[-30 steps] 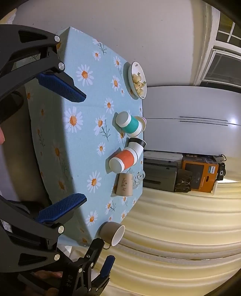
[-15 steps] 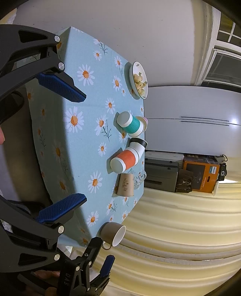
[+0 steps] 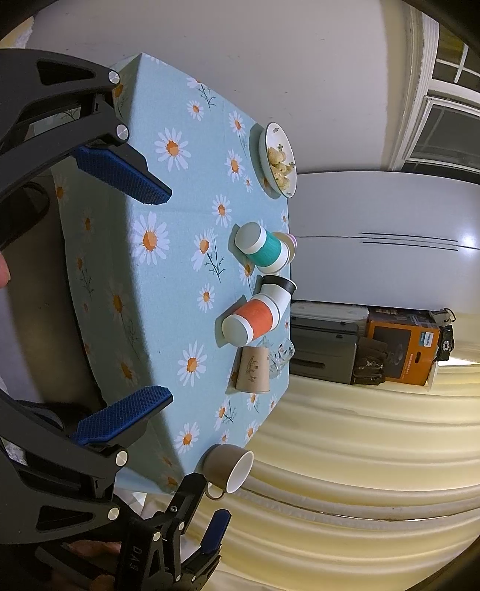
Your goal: Flip cup upright
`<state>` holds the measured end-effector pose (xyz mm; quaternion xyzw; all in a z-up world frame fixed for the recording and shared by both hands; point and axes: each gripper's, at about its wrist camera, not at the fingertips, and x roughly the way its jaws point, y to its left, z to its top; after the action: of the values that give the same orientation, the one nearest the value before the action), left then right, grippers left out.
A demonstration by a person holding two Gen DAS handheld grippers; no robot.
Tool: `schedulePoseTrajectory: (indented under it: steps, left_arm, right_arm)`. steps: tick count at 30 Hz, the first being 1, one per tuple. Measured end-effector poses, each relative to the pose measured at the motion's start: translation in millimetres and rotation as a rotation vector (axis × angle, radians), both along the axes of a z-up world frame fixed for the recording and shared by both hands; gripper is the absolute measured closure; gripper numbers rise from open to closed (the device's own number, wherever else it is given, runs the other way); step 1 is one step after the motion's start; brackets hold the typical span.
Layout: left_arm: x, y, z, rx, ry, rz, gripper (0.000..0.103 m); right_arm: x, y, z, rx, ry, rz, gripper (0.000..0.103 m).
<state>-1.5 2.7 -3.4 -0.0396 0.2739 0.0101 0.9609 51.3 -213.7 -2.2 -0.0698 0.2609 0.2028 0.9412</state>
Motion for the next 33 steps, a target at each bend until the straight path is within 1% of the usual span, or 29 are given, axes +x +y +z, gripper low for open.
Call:
schedulePoseTrajectory:
  steps: [22,33]
  left_arm:
    - [-0.3,0.5,1.2,0.000,0.007,-0.008,0.007]
    - [-1.0,-1.6,1.7,-0.008,0.004,-0.014,0.007]
  right_arm:
    - [-0.7,1.1,-0.1,-0.003,-0.001,0.003,0.005]
    - [0.8,0.6,-2.7,0.009,0.026,0.023,0.005]
